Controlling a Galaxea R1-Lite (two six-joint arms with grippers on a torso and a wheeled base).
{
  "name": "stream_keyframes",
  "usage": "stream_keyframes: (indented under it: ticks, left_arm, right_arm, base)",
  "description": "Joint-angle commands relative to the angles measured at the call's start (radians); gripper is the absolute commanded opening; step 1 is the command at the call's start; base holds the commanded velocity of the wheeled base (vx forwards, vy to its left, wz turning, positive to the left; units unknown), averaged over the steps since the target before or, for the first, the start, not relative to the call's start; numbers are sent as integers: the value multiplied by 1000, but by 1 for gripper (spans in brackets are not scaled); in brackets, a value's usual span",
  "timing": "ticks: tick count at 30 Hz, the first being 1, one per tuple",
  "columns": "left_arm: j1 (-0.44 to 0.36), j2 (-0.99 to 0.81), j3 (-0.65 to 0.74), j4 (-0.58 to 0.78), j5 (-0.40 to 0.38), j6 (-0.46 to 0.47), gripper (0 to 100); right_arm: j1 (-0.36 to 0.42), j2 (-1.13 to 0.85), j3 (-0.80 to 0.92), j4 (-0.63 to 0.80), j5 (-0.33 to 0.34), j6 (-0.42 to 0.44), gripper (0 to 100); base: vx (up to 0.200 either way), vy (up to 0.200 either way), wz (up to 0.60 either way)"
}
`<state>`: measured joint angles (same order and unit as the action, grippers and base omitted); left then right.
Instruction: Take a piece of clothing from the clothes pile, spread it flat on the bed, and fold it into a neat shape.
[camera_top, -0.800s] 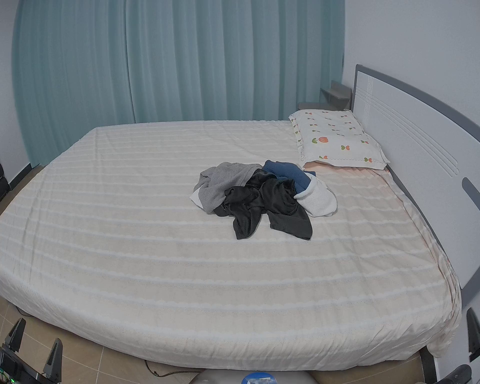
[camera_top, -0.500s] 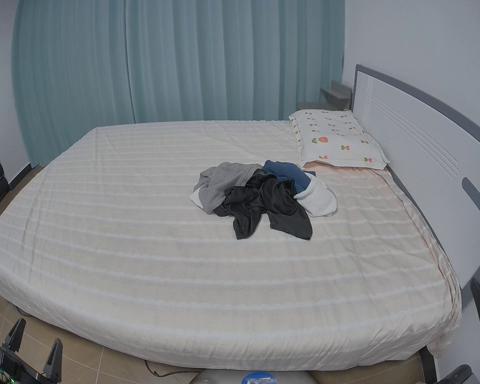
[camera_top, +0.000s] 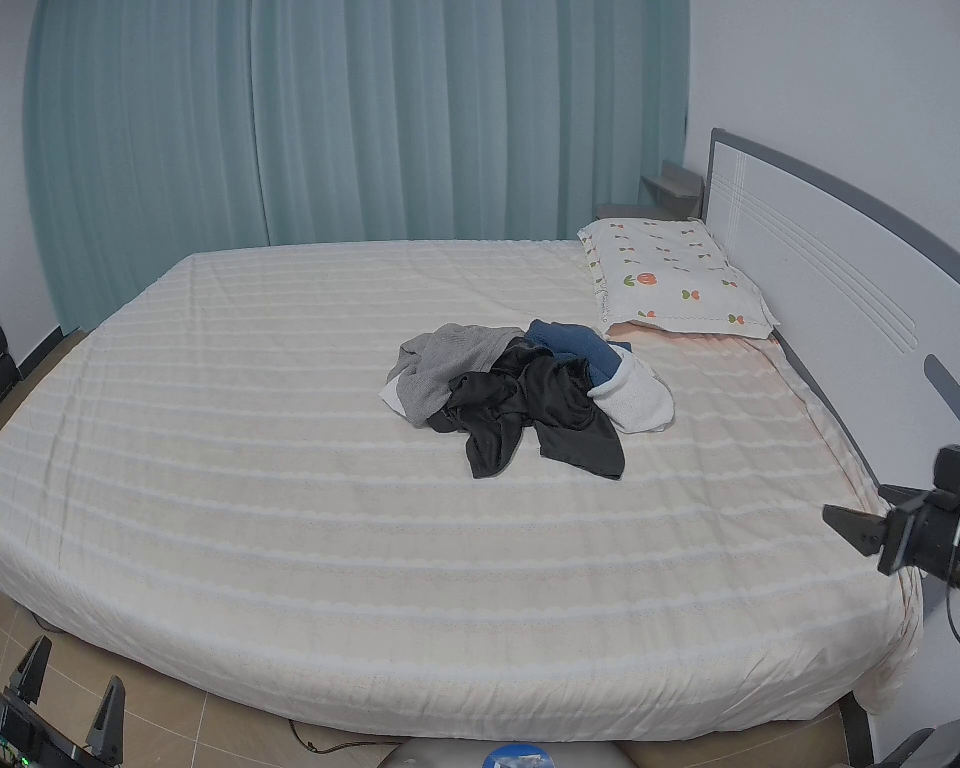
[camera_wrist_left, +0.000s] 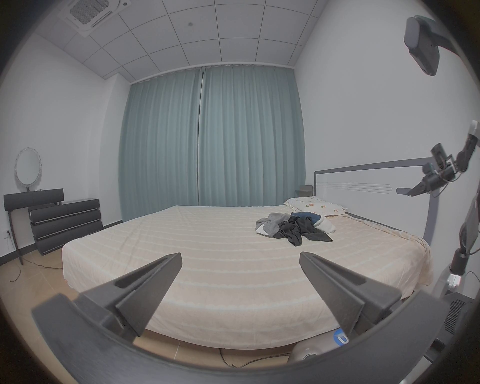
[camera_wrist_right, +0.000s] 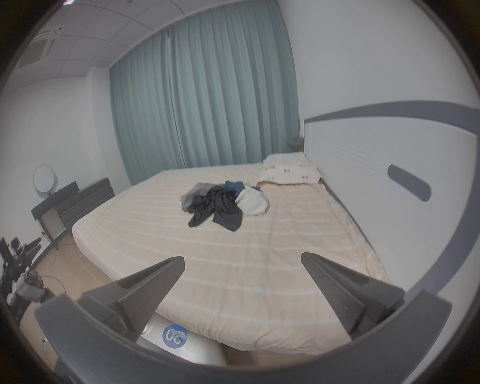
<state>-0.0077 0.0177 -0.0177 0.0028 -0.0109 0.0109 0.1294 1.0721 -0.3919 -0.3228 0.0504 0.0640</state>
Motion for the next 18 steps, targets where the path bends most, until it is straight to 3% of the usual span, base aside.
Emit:
stream_keyframes:
  ticks: [1, 18]
  left_arm:
    - [0, -18, 18, 0, 0, 0, 100]
    - [0, -18, 18, 0, 0, 0, 100]
  right_arm:
    - [128, 775, -305, -234, -142, 168, 100]
    - [193, 1284, -834, -231, -294, 309, 100]
  base:
    - [0, 0, 0]
    - [0, 0, 0]
